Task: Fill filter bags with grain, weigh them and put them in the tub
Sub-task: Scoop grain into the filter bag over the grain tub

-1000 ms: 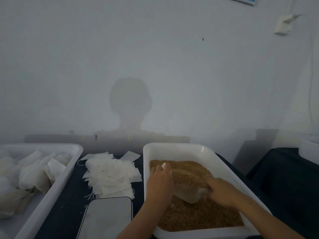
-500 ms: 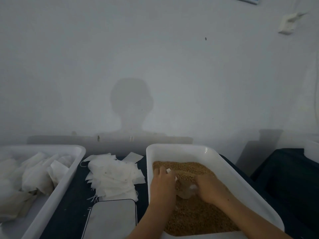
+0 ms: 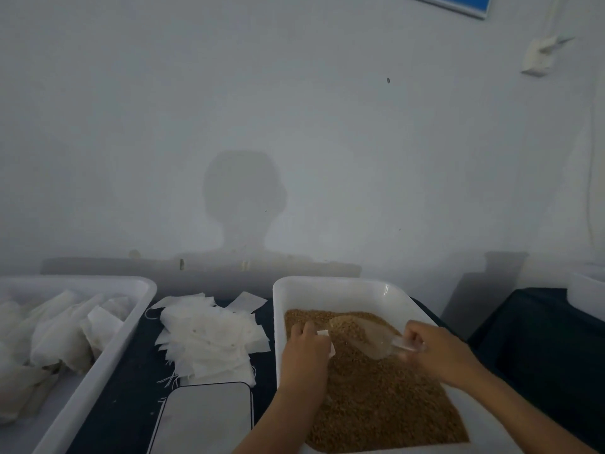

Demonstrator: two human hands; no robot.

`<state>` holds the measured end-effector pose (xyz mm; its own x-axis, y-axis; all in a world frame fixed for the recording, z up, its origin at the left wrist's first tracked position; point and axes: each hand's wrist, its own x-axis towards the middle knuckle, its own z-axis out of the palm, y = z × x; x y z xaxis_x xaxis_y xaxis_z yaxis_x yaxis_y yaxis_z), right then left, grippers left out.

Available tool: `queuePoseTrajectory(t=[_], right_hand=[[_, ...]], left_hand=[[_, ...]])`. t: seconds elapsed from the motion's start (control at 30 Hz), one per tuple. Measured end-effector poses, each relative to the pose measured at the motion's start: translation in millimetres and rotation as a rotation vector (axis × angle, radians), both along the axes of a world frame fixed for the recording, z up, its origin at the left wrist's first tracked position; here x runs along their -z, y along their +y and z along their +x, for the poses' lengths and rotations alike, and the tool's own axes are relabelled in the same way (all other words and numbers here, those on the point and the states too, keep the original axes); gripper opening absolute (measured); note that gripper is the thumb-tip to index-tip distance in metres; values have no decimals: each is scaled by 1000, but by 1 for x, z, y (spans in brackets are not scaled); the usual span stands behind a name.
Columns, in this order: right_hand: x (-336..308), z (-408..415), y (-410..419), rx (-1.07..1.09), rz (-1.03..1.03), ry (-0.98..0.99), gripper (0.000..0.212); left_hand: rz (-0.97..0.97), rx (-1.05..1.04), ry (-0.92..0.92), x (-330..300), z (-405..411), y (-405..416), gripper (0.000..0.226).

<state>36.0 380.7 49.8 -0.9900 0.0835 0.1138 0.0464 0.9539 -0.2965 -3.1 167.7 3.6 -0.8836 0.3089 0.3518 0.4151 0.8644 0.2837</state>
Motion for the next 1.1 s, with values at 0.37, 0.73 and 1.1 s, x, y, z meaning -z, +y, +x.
queuePoseTrajectory(t=[0.37,0.73,1.1], right_hand=[[-59,22,20,-138,136,-115,17],[-69,14,2,-154,346,-109,23],[-81,10,-7,-173,429,-88,28]], left_hand=[[91,158,20,-3,4,1,15],[123,206,-32,-4,1,0,12],[113,202,-53,-3,-1,0,14]])
